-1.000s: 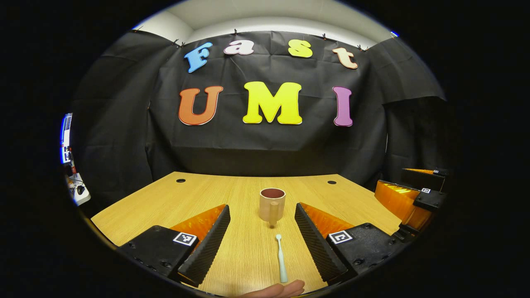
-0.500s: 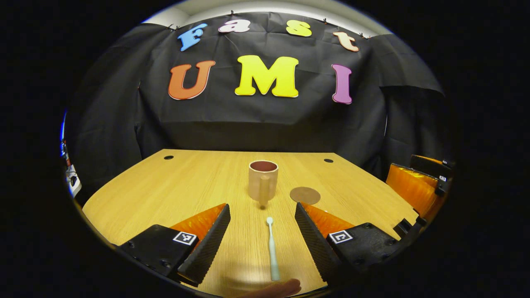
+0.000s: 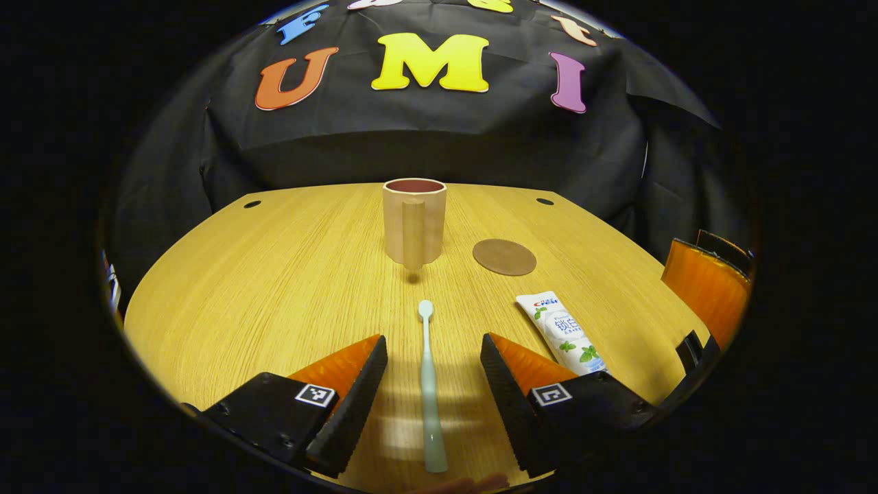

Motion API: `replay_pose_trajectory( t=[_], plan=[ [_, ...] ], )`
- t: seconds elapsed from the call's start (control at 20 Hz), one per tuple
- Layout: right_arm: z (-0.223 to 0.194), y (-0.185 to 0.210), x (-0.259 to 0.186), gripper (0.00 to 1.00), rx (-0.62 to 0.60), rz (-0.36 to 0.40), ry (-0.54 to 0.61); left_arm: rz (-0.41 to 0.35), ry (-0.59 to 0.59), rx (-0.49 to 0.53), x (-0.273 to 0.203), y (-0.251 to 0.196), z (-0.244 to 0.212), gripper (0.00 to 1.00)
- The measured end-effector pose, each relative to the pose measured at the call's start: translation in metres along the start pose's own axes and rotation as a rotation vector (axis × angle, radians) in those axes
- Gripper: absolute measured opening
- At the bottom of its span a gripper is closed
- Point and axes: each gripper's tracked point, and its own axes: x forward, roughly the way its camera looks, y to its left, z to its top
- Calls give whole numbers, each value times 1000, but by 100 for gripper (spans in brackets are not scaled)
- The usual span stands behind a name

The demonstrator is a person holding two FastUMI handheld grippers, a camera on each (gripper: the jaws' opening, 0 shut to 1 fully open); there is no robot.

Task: Put the toothbrush and toothpaste on the desktop into the cup, then pick up the cup and place it on the coaster on the desktop.

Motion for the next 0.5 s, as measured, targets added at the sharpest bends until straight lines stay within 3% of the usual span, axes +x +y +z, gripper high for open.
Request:
replay_pose_trajectory(
  t=[0.15, 0.2, 0.25, 0.35, 0.5],
  plan=[
    [-11, 3, 6, 97, -12, 3, 24, -8, 25, 10, 7, -2, -10, 69],
    [-12, 4, 8, 95, -15, 4, 29, -9, 40, 7, 8, -2, -12, 72],
    [-14, 6, 9, 95, -16, 6, 35, -8, 55, 0, 8, 0, -14, 59],
    [-18, 7, 11, 95, -12, 12, 46, 0, 55, -4, 10, 3, -13, 52],
    [-20, 9, 10, 95, -7, 19, 62, 10, 62, -12, 10, 11, -14, 30]
  ],
)
